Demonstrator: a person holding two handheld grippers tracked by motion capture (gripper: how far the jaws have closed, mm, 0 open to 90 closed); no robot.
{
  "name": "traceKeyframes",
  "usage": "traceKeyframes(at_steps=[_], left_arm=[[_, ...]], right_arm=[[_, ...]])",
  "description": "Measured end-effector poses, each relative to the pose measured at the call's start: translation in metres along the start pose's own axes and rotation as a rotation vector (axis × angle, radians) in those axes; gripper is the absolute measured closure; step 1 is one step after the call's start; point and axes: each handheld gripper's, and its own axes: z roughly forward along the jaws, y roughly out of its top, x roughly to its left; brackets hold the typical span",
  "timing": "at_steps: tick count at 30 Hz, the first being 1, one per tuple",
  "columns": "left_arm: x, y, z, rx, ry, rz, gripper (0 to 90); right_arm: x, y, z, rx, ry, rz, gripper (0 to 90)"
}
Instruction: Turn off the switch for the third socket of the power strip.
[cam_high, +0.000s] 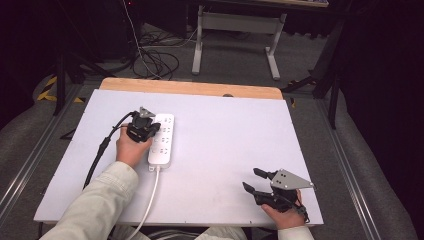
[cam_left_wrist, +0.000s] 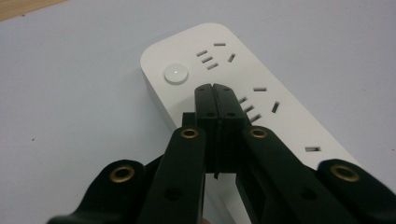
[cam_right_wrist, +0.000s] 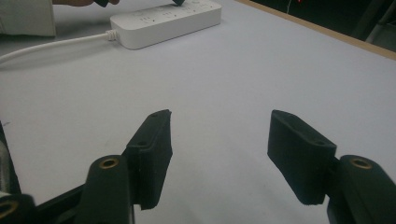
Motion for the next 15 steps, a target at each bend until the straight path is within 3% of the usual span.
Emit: traceKeyframes(at_steps=[6, 15], left_arm=[[-0.0058, 0.0001, 0.0003, 0.002, 0.041, 0.016, 90.0], [-0.0064, 0.0009, 0.0, 0.01, 0.042, 0.002, 90.0]], right_arm=[[-0.0001, 0.0, -0.0004, 0.0, -0.003, 0.0, 40.2], [-0.0003, -0.0002, -0.0001, 0.003, 0.0, 0.0, 40.2]])
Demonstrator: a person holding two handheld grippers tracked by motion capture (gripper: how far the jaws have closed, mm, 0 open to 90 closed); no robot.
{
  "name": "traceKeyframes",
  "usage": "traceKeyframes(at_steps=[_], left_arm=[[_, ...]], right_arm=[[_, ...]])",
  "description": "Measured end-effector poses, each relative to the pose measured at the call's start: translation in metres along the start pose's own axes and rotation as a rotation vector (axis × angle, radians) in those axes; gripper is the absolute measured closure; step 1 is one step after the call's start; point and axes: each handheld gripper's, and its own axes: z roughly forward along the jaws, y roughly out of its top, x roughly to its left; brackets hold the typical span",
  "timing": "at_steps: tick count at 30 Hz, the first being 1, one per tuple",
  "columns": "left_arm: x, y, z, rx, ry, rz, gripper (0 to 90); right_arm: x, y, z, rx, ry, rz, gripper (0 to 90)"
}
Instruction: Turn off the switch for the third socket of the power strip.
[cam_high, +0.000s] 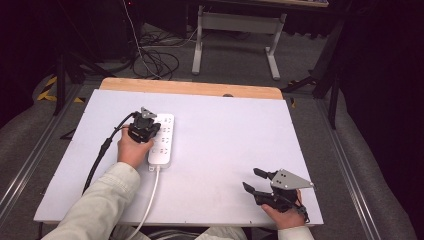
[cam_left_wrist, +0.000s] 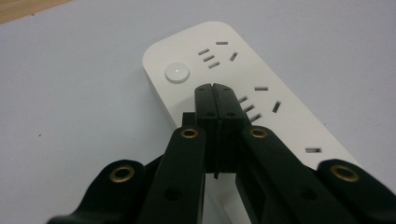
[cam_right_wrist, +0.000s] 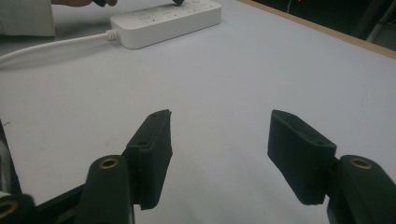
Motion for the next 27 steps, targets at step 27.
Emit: traceKeyframes(at_steps=[27], left_arm=[[0.0019, 0.0034, -0.0043, 0.015, -0.05, -0.03, 90.0]], right_arm=[[-0.0004, -0.0007, -0.0003, -0.002, -0.001, 0.003, 40.2]])
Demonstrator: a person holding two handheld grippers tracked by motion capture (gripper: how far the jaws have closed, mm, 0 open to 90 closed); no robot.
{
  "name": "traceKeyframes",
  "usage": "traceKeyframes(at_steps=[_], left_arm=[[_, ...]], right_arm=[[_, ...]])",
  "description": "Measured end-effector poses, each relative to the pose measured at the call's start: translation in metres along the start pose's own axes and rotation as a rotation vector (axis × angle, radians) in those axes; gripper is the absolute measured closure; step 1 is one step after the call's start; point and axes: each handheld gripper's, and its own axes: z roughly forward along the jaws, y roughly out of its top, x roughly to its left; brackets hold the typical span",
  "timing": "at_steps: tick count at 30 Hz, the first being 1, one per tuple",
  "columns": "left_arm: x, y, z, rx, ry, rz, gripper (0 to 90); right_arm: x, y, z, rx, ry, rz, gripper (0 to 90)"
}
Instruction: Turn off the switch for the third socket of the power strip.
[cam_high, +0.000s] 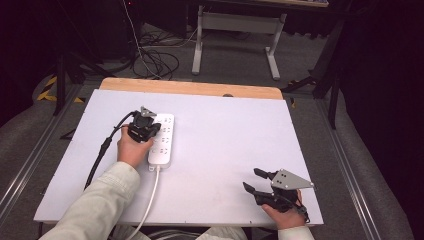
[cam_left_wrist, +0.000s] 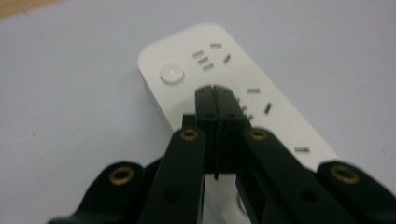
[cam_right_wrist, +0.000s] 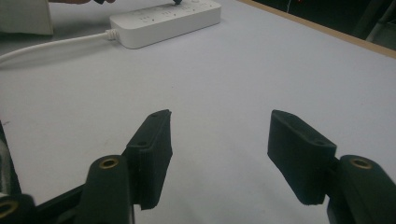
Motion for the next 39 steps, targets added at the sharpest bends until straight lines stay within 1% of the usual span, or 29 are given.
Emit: traceKeyframes(at_steps=[1, 2, 3, 6, 9, 12, 15, 17, 21, 24, 26, 28, 31, 32, 35, 37, 38, 39], left_arm=[[-0.001, 0.0, -0.001, 0.0, -0.005, -0.002, 90.0], [-0.002, 0.0, -0.002, -0.007, 0.001, 0.005, 90.0], [-0.003, 0.001, -0.003, -0.014, -0.006, 0.008, 90.0], [-0.005, 0.004, -0.01, -0.038, -0.027, 0.0, 90.0], [-0.005, 0.005, -0.017, -0.047, -0.042, -0.004, 90.0], [-0.006, 0.007, -0.025, -0.059, -0.03, 0.013, 90.0], [-0.006, 0.01, -0.033, -0.067, -0.031, 0.032, 90.0], [-0.007, 0.012, -0.037, -0.073, -0.037, 0.028, 90.0], [-0.01, 0.016, -0.045, -0.082, -0.032, 0.05, 90.0], [-0.011, 0.017, -0.049, -0.083, -0.038, 0.054, 88.8], [-0.011, 0.017, -0.052, -0.086, -0.05, 0.049, 87.2], [-0.011, 0.017, -0.055, -0.089, -0.048, 0.056, 86.6], [-0.011, 0.018, -0.059, -0.097, -0.06, 0.049, 85.6], [-0.011, 0.018, -0.06, -0.1, -0.061, 0.055, 85.1], [-0.012, 0.017, -0.064, -0.103, -0.07, 0.057, 81.7], [-0.012, 0.018, -0.068, -0.112, -0.083, 0.058, 75.3], [-0.012, 0.017, -0.07, -0.126, -0.1, 0.046, 71.2], [-0.011, 0.018, -0.074, -0.139, -0.106, 0.05, 68.4]], right_arm=[[0.0, 0.0, 0.0, 0.001, 0.0, 0.002, 40.2], [0.0, 0.0, 0.0, 0.003, -0.001, 0.002, 40.2], [0.0, 0.0, 0.001, 0.002, 0.0, 0.002, 40.2], [0.0, 0.0, 0.001, 0.005, -0.003, -0.001, 40.2], [0.0, 0.0, 0.0, 0.003, -0.001, 0.0, 40.2], [0.001, 0.0, 0.0, 0.004, -0.002, -0.003, 40.2], [0.0, 0.0, 0.0, 0.005, -0.001, -0.003, 40.2], [0.0, 0.0, 0.0, 0.005, -0.002, -0.003, 40.2], [0.0, 0.001, 0.001, 0.004, -0.003, -0.003, 40.2], [0.0, 0.001, 0.001, 0.003, -0.003, -0.003, 40.2], [0.0, 0.001, 0.001, 0.006, -0.003, -0.002, 40.2], [0.0, 0.001, 0.001, 0.006, -0.003, -0.002, 40.2], [0.0, 0.001, 0.001, 0.005, -0.003, -0.002, 40.2], [0.0, 0.001, 0.001, 0.006, -0.004, -0.001, 40.1], [0.0, 0.001, 0.001, 0.005, -0.004, -0.003, 40.2], [0.0, 0.001, 0.001, 0.005, -0.004, -0.003, 40.2], [0.0, 0.001, 0.001, 0.006, -0.004, -0.002, 40.1], [0.0, 0.001, 0.001, 0.007, -0.005, -0.001, 40.0]])
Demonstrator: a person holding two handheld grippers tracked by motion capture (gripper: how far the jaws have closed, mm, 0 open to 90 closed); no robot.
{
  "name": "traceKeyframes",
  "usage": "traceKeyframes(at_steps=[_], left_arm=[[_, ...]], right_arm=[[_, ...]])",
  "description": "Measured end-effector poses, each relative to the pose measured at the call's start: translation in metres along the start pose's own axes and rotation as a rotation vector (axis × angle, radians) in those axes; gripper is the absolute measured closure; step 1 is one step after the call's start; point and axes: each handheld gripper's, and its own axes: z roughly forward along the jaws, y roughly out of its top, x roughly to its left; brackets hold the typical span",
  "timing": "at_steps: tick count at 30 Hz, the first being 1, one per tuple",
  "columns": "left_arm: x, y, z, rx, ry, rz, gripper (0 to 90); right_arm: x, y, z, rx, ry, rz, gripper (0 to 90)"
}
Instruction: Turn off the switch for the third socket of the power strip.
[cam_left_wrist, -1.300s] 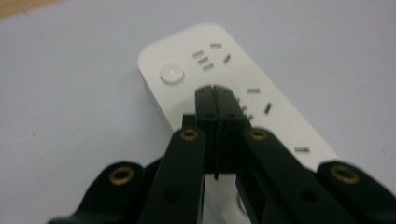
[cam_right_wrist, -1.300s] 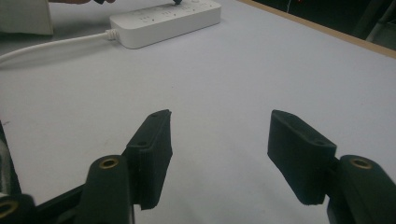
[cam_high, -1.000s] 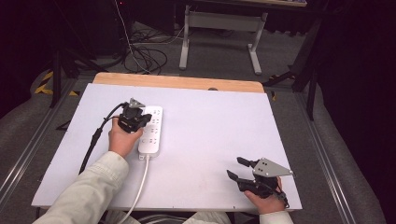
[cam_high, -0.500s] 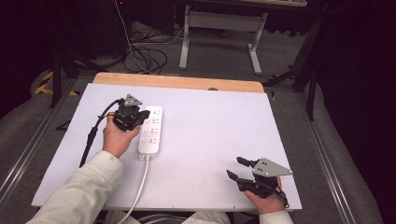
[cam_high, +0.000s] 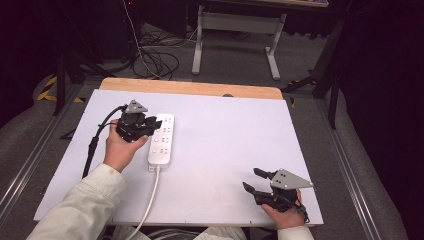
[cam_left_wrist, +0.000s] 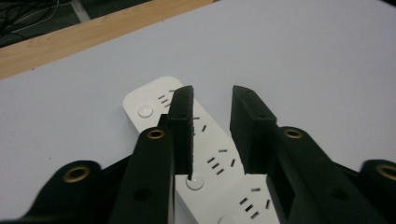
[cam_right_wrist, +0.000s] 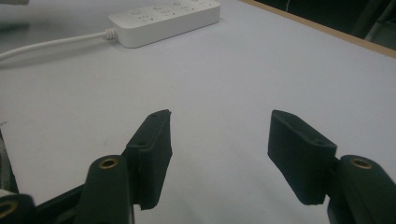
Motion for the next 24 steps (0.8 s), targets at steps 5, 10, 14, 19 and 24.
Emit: traceKeyframes(at_steps=[5, 10, 14, 19, 24], left_arm=[[-0.01, 0.001, -0.015, -0.047, -0.027, 0.026, 47.0], [-0.019, -0.001, -0.035, -0.078, -0.045, 0.081, 34.2], [-0.026, -0.005, -0.05, -0.1, -0.051, 0.119, 30.2], [-0.033, -0.013, -0.067, -0.106, -0.052, 0.17, 26.6], [-0.036, -0.023, -0.079, -0.108, -0.062, 0.199, 25.7]], right_arm=[[0.0, 0.0, -0.001, -0.003, -0.001, 0.0, 39.9], [0.0, 0.0, 0.0, -0.002, -0.001, -0.001, 39.9], [0.0, 0.0, -0.001, -0.005, -0.001, -0.003, 39.9], [0.001, 0.0, -0.001, -0.005, 0.0, 0.001, 39.9], [0.001, 0.0, -0.001, -0.004, -0.002, 0.0, 39.9]])
